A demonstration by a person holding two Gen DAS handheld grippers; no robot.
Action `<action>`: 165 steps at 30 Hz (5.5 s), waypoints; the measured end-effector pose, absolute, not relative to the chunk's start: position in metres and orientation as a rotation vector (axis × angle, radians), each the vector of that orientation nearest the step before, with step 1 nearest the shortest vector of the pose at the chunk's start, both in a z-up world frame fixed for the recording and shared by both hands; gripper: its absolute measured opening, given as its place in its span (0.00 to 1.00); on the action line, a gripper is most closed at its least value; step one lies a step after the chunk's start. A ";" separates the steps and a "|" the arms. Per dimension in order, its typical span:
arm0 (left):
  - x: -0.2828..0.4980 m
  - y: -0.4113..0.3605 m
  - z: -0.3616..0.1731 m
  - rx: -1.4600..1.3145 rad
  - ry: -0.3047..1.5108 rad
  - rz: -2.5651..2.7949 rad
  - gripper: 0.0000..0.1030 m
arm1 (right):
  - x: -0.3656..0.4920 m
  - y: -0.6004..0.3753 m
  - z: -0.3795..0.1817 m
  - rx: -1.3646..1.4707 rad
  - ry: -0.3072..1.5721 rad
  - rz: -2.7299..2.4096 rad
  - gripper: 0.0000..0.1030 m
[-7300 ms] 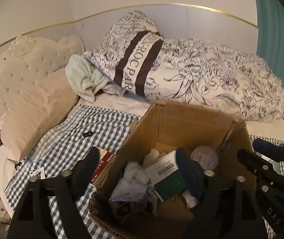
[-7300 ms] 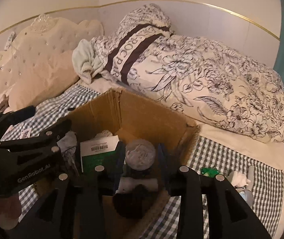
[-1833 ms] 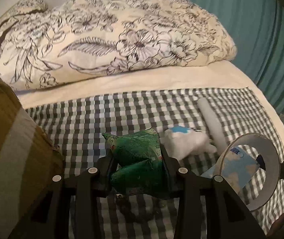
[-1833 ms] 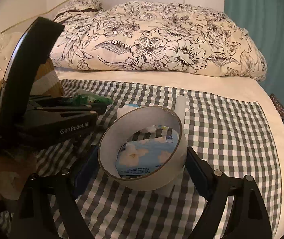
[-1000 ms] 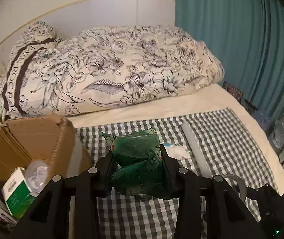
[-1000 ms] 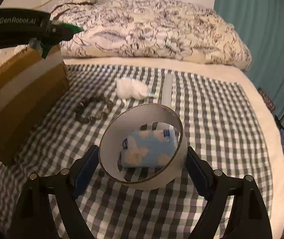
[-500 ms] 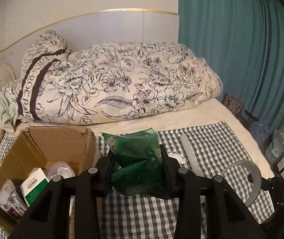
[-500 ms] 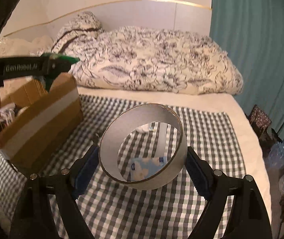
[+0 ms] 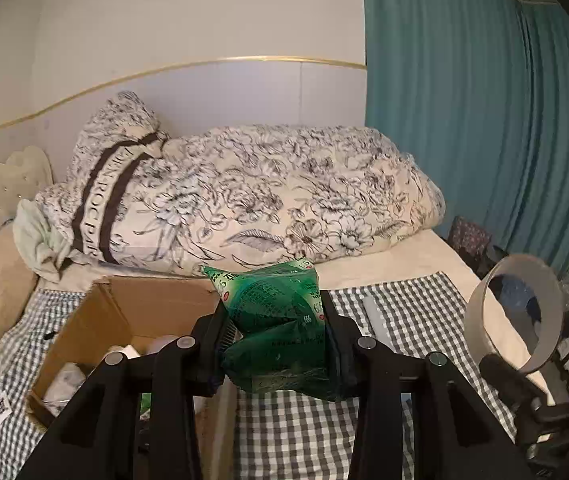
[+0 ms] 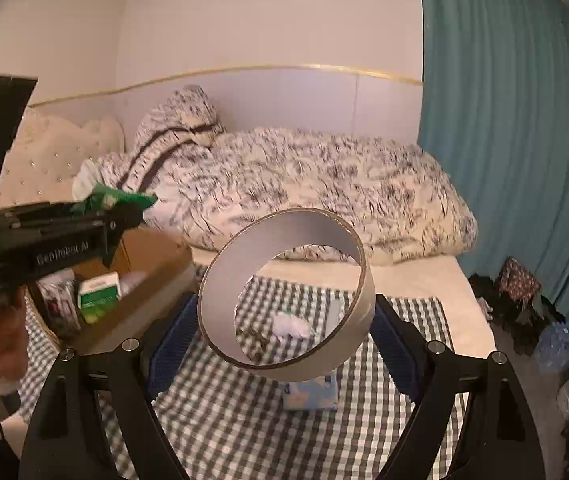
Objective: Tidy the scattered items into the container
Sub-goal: 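Carry the green packet and tape roll over the cardboard box with both tools, then open the left tool to drop the green packet while the right tool releases the tape roll into the box, then move both tools back over the remaining items on the checkered cloth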
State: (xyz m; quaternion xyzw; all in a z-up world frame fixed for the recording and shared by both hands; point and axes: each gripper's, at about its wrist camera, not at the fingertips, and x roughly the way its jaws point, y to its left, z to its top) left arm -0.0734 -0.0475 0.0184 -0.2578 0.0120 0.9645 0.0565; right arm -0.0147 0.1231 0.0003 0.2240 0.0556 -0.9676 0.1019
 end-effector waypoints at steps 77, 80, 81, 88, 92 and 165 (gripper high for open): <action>-0.080 -0.259 -0.021 -1.035 -0.131 3.182 0.38 | -0.088 -0.106 -0.011 0.690 0.217 -2.504 0.82; -0.088 -0.263 -0.035 -1.081 -0.127 3.165 0.38 | -0.098 -0.111 -0.023 0.724 0.222 -2.492 0.82; -0.091 -0.264 -0.040 -1.098 -0.129 3.158 0.38 | -0.101 -0.112 -0.027 0.734 0.221 -2.491 0.82; -0.107 -0.273 -0.069 -1.190 -0.156 3.094 0.38 | -0.122 -0.122 -0.053 0.804 0.233 -2.482 0.82; -0.118 -0.272 -0.081 -1.222 -0.156 3.053 0.38 | -0.132 -0.130 -0.066 0.851 0.266 -2.471 0.82; -0.020 -0.217 0.057 -0.771 -0.061 3.285 1.00 | -0.038 -0.033 0.050 0.582 0.214 -2.684 1.00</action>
